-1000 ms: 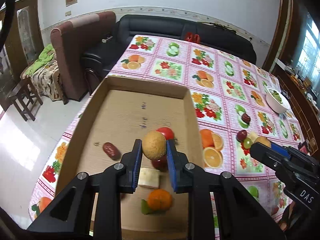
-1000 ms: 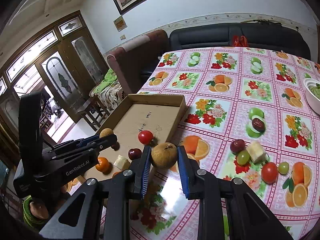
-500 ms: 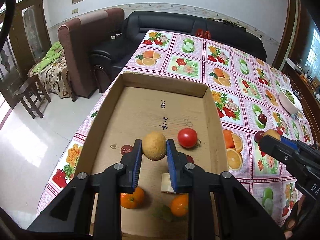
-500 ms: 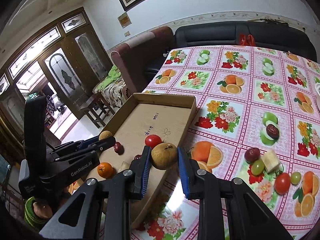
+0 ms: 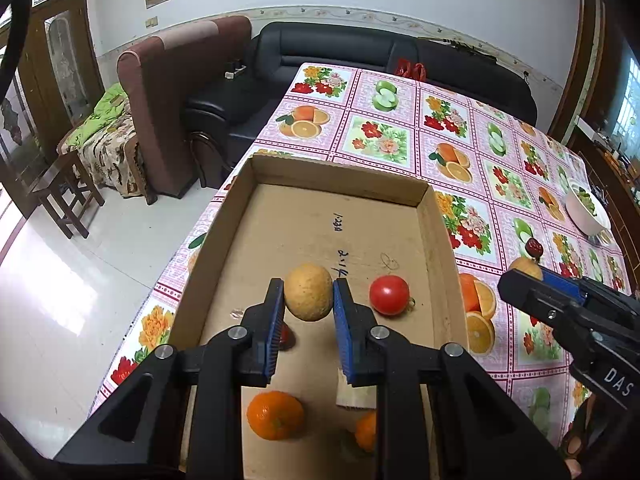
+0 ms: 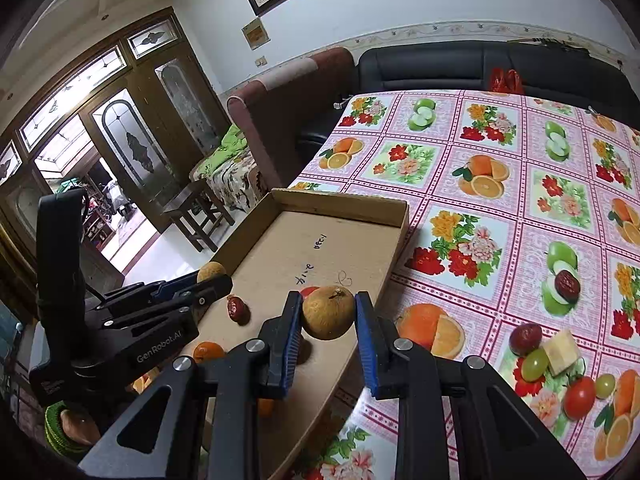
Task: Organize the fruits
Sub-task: 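Carry the brown fruit and kiwi over the cardboard tray, then open both tools to release the fruits into the tray, then withdraw both tools from the tray back over the table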
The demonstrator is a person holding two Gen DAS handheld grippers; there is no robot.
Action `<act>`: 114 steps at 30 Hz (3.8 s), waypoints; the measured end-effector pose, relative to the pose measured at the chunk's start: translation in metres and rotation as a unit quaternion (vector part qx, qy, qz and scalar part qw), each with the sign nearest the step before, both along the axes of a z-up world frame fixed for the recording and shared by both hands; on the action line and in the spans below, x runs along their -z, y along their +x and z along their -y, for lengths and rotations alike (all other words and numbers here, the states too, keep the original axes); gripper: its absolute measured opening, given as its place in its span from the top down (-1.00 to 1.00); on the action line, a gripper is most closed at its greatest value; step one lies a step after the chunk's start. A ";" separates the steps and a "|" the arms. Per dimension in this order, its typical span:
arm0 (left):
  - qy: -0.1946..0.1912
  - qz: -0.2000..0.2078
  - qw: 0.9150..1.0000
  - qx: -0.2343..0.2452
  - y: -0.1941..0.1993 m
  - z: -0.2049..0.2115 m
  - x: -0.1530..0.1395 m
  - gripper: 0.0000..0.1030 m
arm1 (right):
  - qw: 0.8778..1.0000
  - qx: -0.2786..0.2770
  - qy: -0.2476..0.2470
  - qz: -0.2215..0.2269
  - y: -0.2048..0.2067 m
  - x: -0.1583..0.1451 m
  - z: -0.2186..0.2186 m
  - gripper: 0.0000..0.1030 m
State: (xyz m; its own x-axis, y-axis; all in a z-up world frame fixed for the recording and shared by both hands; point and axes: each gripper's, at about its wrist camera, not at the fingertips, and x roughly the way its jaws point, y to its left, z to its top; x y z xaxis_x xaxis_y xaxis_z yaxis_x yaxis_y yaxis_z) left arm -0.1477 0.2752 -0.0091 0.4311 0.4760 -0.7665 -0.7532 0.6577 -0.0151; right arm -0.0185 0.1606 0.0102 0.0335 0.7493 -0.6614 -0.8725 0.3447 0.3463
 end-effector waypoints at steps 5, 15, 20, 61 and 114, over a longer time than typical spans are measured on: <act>0.001 -0.004 1.000 0.001 0.004 -0.007 -0.001 0.58 | 1.000 -0.003 -0.006 -0.003 0.005 0.006 -0.011 0.49; -0.005 -0.024 1.000 0.004 0.023 -0.033 0.005 0.58 | 0.999 -0.026 -0.031 0.001 0.013 0.018 -0.058 0.49; -0.025 -0.039 0.999 -0.002 0.032 -0.051 0.016 0.58 | 0.998 -0.032 -0.052 0.003 0.020 0.030 -0.085 0.48; -0.056 -0.033 0.997 -0.045 0.019 -0.050 0.020 0.10 | 0.994 -0.053 -0.091 0.027 0.010 0.042 -0.095 0.16; -0.094 0.009 0.987 0.133 0.078 0.136 0.008 0.10 | 0.982 0.175 -0.063 -0.006 0.063 0.035 0.227 0.02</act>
